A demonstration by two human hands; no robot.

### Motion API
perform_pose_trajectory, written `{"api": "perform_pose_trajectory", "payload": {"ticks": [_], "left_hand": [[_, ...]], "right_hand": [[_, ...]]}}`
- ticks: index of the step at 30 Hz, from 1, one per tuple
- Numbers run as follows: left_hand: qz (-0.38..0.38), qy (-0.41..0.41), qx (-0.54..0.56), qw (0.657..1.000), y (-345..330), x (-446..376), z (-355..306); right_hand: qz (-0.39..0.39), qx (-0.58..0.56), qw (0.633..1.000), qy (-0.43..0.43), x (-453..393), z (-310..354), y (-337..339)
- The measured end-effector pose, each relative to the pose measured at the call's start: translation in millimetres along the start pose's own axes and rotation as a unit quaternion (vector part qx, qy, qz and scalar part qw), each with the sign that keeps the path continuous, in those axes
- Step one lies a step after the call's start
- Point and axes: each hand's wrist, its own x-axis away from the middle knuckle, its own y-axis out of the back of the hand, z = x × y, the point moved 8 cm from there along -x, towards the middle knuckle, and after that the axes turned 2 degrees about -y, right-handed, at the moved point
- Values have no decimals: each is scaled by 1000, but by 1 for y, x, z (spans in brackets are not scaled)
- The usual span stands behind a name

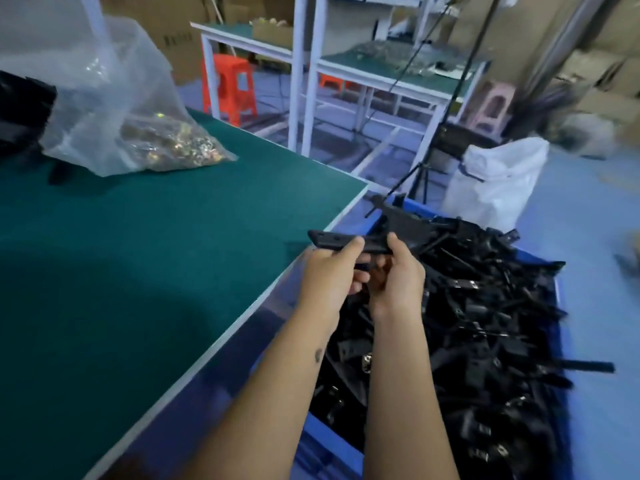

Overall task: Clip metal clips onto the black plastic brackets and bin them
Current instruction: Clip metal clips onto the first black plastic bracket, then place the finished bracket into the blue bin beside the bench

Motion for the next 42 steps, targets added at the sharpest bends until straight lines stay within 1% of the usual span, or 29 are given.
{"api": "perform_pose_trajectory", "payload": {"ticks": [4,7,9,13,16,18,21,23,24,25,26,28,29,30,32,33,34,35,36,37,39,40,42], "left_hand": [[23,93,1,995,-12,3,43],[62,102,-58,991,-6,4,47],[69,89,-104,988,3,4,40],[65,37,-166,983,14,5,17],[86,-25,-195,977,15,12,-9],[81,-93,-208,970,27,18,-37],[49,-181,-179,966,64,33,-87],[1,-222,-155,963,103,47,-117],[-29,-235,-135,962,127,54,-128],[-63,-244,-112,961,155,60,-138],[-104,-252,-103,957,185,68,-145],[-203,-250,-121,939,253,91,-154],[-259,-250,-131,924,288,105,-157],[-322,-258,-132,901,326,126,-161],[-416,-274,-153,854,377,156,-165],[-468,-277,-189,818,402,177,-166],[-514,-264,-237,781,423,195,-165],[-542,-241,-284,753,440,206,-161],[-557,-206,-329,734,453,212,-154],[-556,-161,-378,722,465,214,-146],[-519,-59,-475,708,476,206,-128],[-498,-29,-505,705,477,200,-121],[-483,-19,-520,704,479,193,-119]], "right_hand": [[-96,37,994,-22,-17,-4,62],[-159,6,987,-16,-29,-3,82],[-172,-26,985,-24,-32,-8,77],[-144,-27,988,-46,-21,-34,38],[-104,-38,994,-21,3,-40,-5],[-96,-53,993,31,23,-30,-34],[-66,-44,987,137,60,-12,-85],[-11,-5,977,213,95,-10,-130],[37,9,969,246,116,-14,-156],[95,25,958,268,137,-22,-183],[160,51,948,272,158,-37,-211],[295,121,917,239,199,-79,-261],[359,156,894,218,218,-102,-281],[419,199,862,204,240,-129,-301],[483,311,788,222,261,-168,-319],[512,360,743,236,274,-189,-327],[534,405,696,257,285,-206,-331],[545,442,652,286,293,-219,-332],[549,467,618,313,298,-227,-333],[547,476,604,331,299,-231,-335],[537,476,615,327,293,-232,-337],[533,477,624,313,288,-233,-338],[532,489,626,295,284,-238,-339]]}}
